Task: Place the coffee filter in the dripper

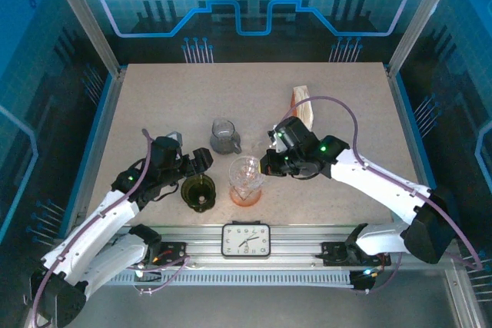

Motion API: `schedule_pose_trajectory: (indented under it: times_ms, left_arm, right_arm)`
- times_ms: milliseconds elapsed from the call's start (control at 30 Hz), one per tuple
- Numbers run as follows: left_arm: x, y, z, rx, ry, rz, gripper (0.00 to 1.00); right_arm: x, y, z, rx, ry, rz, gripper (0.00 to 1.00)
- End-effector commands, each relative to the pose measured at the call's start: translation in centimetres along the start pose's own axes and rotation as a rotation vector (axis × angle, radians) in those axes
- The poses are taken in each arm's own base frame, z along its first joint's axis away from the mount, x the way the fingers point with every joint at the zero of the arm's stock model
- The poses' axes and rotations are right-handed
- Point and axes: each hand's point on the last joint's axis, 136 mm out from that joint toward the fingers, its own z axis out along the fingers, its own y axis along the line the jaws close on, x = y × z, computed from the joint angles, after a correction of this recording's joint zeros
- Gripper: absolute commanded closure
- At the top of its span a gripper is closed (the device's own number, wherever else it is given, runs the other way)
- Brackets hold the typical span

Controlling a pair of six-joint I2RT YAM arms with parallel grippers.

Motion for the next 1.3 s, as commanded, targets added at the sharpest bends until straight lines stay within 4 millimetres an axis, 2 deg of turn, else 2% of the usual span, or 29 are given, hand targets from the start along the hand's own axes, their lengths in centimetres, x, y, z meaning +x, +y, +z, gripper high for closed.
schedule_pose_trajectory:
  times_ms: [0, 233, 300, 400, 633, 800, 900, 1033, 1167, 1267]
  left_arm:
    - [-0.2, -0.1, -0.1, 0.014, -0.01, -0.007, 0.01]
    - [-0.1, 0.1, 0.0, 0.009, -0.009, -0.009, 0.01]
    - [-0.1, 0.1, 0.0, 0.007, -0.009, -0.008, 0.01]
    - [-0.1, 0.1, 0.1, 0.01, -0.008, -0.008, 0.01]
    - [-0.1, 0.1, 0.2, 0.009, -0.002, -0.01, 0.01]
    - [-0.2, -0.1, 0.1, 0.016, -0.007, -0.012, 0.01]
    - [-0.4, -0.3, 0.0, 0.022, -0.011, -0.015, 0.01]
    - [-0.5, -0.3, 0.0, 0.024, -0.014, -0.016, 0.01]
    - [-0.5, -0.3, -0.1, 0.022, -0.013, -0.015, 0.01]
    - [-0.5, -0.4, -0.2, 0.024, -0.012, -0.02, 0.01]
  right_arm:
    - [0.0, 0.6, 0.0, 0.004, 0.006, -0.02, 1.0]
    - [0.4, 0.2, 0.7, 0.016, 0.017, -0.023, 1.0]
    - [0.4, 0.3, 0.8, 0.011, 0.017, -0.022, 0.97]
    - [0.6, 0.5, 0.9, 0.007, 0.019, -0.026, 0.86]
    - [0.4, 0.4, 0.4, 0.017, -0.01, -0.037, 0.52]
    - [-0.9, -0.5, -1.9, 0.047, -0.103, -0.051, 0.42]
    - [-2.2, -2.4, -4.0, 0.095, -0.181, -0.049, 0.4]
    - [-4.9, -6.8, -6.5, 0.184, -0.305, -0.011, 0.37]
    - [-8.2, -11.5, -7.4, 0.224, -0.374, 0.07, 0.37]
    - [-10.7, -14.9, -7.2, 0.282, -0.379, 0.104, 0.36]
